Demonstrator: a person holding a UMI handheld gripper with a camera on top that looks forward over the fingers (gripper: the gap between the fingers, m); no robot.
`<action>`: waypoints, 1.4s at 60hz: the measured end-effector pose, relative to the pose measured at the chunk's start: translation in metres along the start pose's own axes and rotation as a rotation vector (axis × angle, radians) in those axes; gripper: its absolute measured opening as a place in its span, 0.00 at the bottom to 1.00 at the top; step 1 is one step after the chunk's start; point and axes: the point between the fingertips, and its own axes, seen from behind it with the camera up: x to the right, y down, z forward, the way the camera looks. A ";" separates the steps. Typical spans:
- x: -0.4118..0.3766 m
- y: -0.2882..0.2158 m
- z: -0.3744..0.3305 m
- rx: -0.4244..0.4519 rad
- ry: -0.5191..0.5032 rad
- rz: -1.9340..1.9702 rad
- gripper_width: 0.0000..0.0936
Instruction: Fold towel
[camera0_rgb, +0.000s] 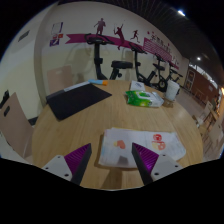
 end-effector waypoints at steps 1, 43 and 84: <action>0.002 0.000 0.008 -0.001 0.004 -0.004 0.91; -0.009 -0.048 -0.007 -0.083 -0.233 0.163 0.01; 0.231 0.010 0.046 -0.133 0.003 0.050 0.05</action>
